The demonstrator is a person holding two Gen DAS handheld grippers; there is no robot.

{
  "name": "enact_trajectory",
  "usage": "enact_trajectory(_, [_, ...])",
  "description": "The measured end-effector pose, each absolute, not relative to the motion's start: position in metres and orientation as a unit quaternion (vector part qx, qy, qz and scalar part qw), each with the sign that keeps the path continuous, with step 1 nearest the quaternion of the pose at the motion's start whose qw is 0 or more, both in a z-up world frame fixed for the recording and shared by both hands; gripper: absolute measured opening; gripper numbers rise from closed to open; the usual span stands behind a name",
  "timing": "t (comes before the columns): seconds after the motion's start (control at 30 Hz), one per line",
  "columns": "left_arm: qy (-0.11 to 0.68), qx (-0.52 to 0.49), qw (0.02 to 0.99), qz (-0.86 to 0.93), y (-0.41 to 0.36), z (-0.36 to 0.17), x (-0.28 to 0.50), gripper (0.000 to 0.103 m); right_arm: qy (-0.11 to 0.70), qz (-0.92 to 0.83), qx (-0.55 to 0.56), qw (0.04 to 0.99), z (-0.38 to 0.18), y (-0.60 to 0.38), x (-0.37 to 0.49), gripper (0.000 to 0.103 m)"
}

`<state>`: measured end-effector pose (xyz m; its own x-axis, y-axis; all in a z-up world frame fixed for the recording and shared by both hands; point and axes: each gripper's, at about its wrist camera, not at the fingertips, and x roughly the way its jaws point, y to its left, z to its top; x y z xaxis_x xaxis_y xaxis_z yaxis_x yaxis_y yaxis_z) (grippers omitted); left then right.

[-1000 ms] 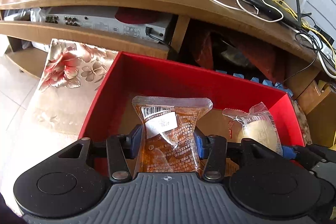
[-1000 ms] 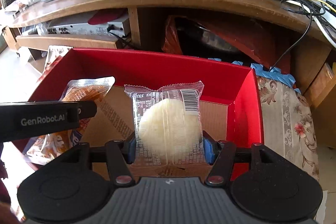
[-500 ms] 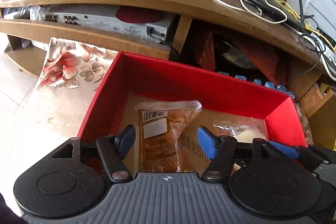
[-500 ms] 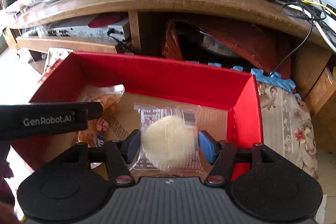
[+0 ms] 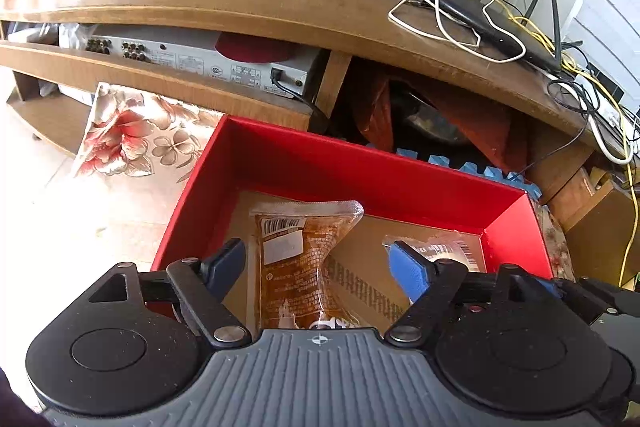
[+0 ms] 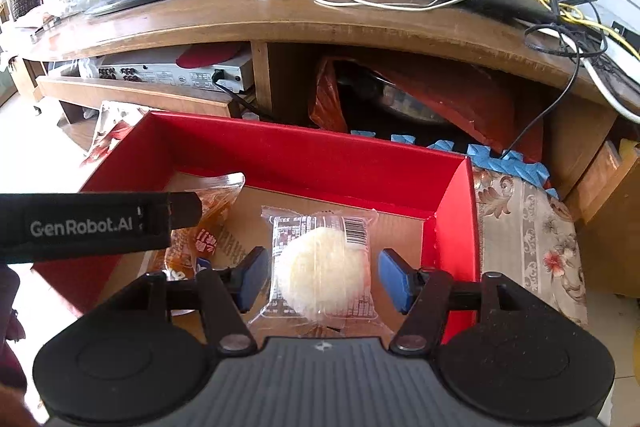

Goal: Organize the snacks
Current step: 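Lower both packets into the red box and open both tools, then withdraw both tools from the box back toward the snack pile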

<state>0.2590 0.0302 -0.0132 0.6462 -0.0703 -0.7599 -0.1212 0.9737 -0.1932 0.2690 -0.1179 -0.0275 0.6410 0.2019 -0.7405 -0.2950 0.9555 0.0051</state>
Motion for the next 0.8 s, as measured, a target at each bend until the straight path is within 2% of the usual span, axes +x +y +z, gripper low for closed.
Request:
enact_trajectory(0.67, [0.423, -0.127, 0.897, -0.024, 0.035, 0.008, 0.196, 0.086, 0.408, 0.164, -0.068, 0.895, -0.012, -0.136, 0.195, 0.061])
enact_trajectory(0.8, [0.432, -0.132, 0.891, -0.036, 0.036, 0.006, 0.181, 0.086, 0.412, 0.172, -0.072, 0.892, -0.012, -0.142, 0.177, 0.065])
